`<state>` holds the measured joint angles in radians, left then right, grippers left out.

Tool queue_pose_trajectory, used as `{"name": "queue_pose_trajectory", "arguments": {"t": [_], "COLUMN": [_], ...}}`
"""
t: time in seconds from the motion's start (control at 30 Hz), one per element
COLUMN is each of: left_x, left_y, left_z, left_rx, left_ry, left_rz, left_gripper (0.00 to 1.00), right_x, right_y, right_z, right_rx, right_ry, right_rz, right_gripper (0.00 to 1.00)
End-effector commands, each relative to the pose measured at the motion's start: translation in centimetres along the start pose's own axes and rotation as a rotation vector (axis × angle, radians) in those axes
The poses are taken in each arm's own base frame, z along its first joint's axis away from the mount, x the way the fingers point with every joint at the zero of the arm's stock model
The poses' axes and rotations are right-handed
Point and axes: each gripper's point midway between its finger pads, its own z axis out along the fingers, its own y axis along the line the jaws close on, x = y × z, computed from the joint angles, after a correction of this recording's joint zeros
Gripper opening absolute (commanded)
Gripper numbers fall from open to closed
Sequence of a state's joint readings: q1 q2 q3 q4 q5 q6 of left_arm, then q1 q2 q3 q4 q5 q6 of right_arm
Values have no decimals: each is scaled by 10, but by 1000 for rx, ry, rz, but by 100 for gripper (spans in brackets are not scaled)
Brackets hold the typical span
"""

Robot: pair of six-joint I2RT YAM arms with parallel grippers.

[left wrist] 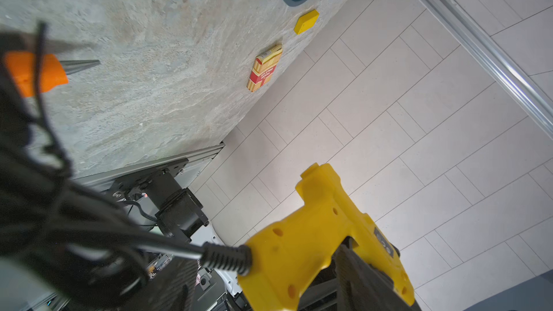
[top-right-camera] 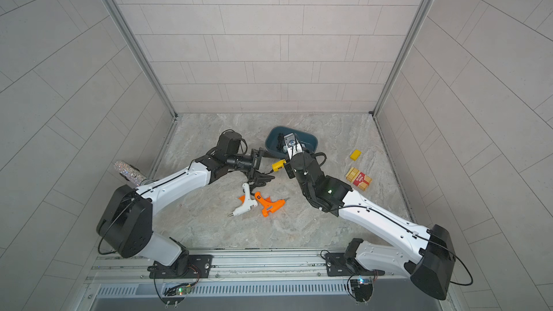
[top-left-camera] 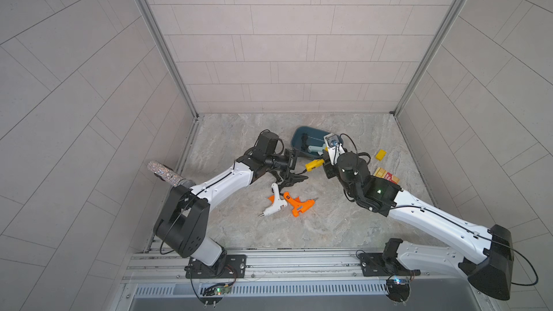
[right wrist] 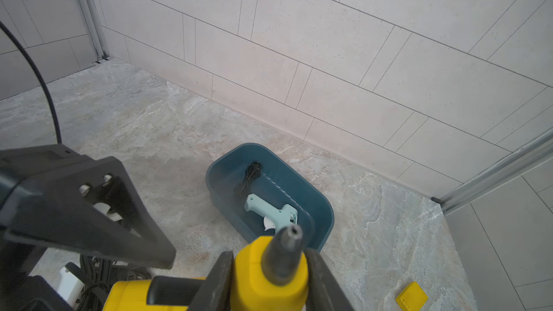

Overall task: Put the hot melt glue gun into the storage box
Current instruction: Pick up the hot melt adhesive gun from the center of the board.

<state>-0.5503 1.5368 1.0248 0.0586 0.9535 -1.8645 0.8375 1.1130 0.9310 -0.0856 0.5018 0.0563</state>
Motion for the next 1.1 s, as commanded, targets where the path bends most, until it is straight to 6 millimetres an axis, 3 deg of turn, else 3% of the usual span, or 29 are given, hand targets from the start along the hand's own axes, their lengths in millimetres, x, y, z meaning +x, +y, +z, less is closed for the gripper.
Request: {"name": "queue_pose_trajectory", "arguments": {"t": [0.0, 0.33, 0.77, 0.97, 1.07], "left_x": [6, 6, -16, -26, -30], "left_y": [-8, -4, -2, -6, -4], "left_z": [6, 23, 31, 30, 28], "left_rx": [47, 55, 71, 69, 42], "left_ry": [20, 44, 17, 1, -11], "left_rz": [-6, -43, -78, -76, -66], "left_gripper": [81, 76, 30, 0, 0], "right_x": [-22, -23, -13, -8, -8], "right_y": [0, 10, 23, 20, 11], "right_z": [-3, 1, -20, -34, -43], "right_rx": [12, -4, -69, -92, -89], "right_ry": [-82, -97, -90, -67, -68], "right_rz": [19, -15, -24, 1, 18], "right_gripper": [0, 0, 0, 0, 0]}}
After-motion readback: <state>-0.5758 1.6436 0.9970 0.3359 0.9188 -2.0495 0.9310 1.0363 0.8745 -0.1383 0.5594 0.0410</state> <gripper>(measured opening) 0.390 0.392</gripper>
